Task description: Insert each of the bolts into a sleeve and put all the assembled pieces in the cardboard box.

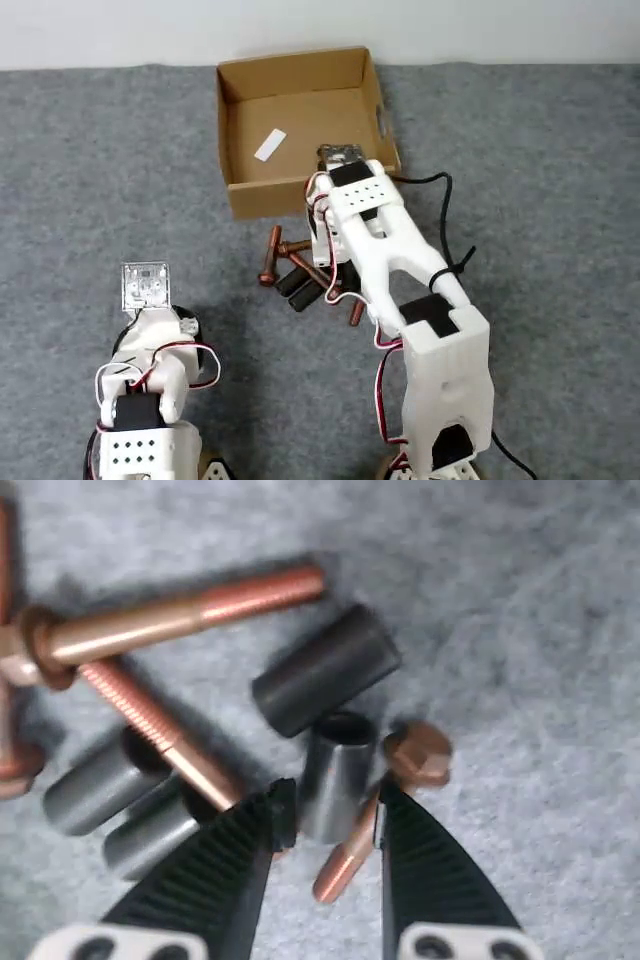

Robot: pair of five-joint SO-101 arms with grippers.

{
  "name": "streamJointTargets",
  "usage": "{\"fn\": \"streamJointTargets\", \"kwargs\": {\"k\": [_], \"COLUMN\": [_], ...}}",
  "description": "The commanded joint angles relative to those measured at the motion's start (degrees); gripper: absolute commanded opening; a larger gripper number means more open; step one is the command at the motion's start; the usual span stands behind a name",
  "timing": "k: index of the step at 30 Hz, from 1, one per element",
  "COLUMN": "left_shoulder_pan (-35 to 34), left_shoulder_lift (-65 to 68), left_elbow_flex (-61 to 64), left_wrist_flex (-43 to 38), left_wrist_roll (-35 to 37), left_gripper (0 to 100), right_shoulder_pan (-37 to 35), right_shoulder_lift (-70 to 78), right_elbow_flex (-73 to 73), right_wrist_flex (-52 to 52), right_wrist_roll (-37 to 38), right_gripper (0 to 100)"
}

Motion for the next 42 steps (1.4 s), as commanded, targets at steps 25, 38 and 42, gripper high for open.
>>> {"fn": "streamJointTargets", "kwargs": {"k": [25, 38, 42], "left_shoulder_pan": [-0.7, -0.4, -0.4], "left_shoulder_lift": [-0.4, -0.4, -0.4], "left_elbow_flex": [-0.1, -0.1, -0.6], "left_wrist_flex": [-2.8, -2.6, -2.7], "left_wrist_roll": [-0.3, -0.3, -0.3], "left_gripper": [0, 0, 0], "right_shoulder_pan": [-2.3, -2.1, -0.2], "right_shoulder_lift": [-10.1, -35.8, -47.0], "right_elbow_flex": [-2.8, -2.5, 1.7], "right_wrist_flex": [-1.5, 19.6, 19.7], "right_wrist_roll": [1.0, -2.8, -3.0], "right_gripper": [0.8, 0.8, 0.8]}}
